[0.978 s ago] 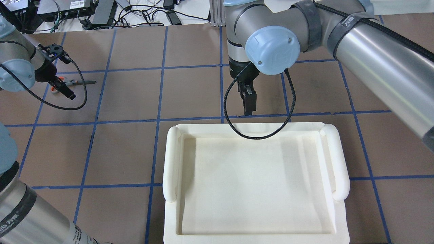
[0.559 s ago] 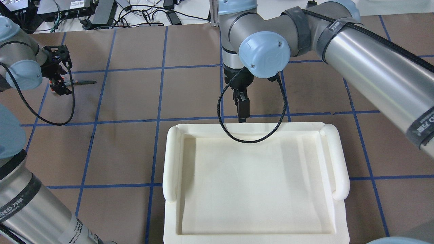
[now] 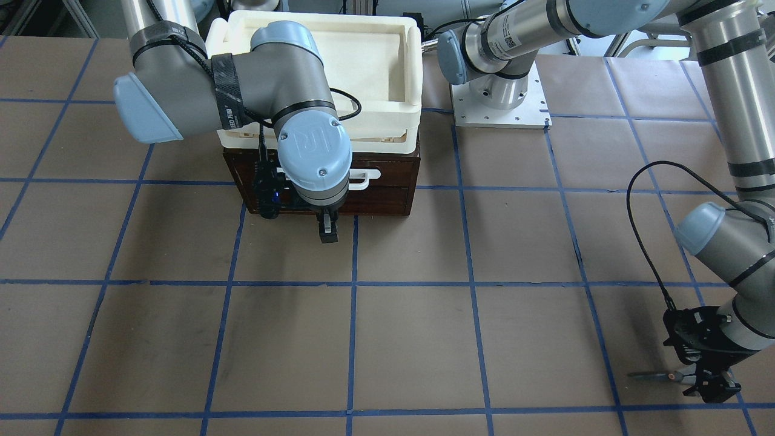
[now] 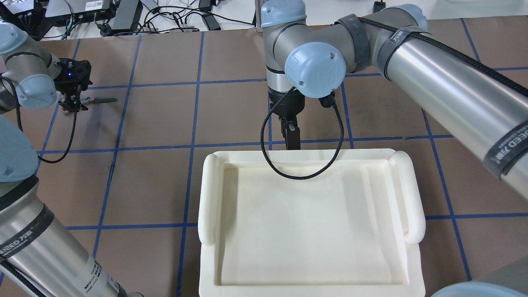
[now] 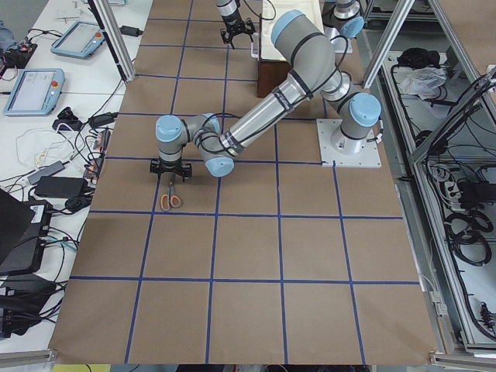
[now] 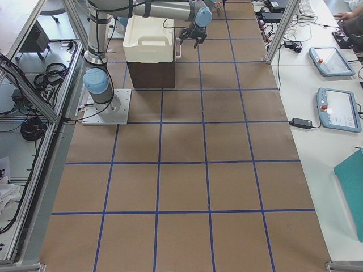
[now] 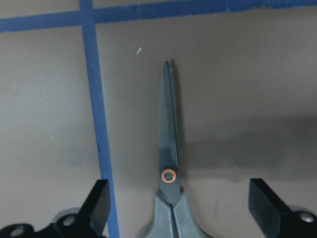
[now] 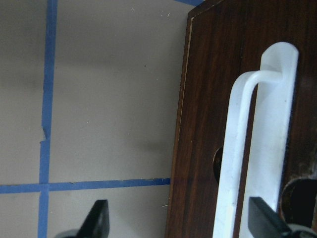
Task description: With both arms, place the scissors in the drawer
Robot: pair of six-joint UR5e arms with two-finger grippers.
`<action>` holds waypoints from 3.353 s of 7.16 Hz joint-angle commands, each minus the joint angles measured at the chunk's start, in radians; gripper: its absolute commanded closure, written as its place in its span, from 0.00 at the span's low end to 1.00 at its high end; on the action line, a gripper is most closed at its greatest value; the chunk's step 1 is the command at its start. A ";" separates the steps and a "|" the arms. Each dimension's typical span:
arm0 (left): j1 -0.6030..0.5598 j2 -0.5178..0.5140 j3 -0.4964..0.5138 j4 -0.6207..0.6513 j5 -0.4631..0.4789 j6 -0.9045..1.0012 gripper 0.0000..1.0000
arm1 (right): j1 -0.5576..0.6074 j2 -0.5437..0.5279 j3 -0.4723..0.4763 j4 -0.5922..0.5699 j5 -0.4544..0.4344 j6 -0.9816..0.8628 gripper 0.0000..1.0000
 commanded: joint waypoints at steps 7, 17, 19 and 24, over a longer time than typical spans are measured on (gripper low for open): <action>0.023 -0.021 0.035 -0.050 0.017 -0.011 0.06 | 0.000 0.027 0.001 0.059 -0.001 0.002 0.00; 0.023 -0.061 0.051 -0.050 0.017 -0.011 0.14 | 0.000 0.045 0.033 0.018 -0.001 -0.018 0.00; 0.025 -0.061 0.051 -0.050 0.015 -0.011 0.21 | 0.000 0.050 0.041 0.016 -0.001 -0.015 0.00; 0.025 -0.059 0.049 -0.049 0.014 -0.011 0.73 | 0.000 0.051 0.052 -0.111 -0.016 -0.031 0.00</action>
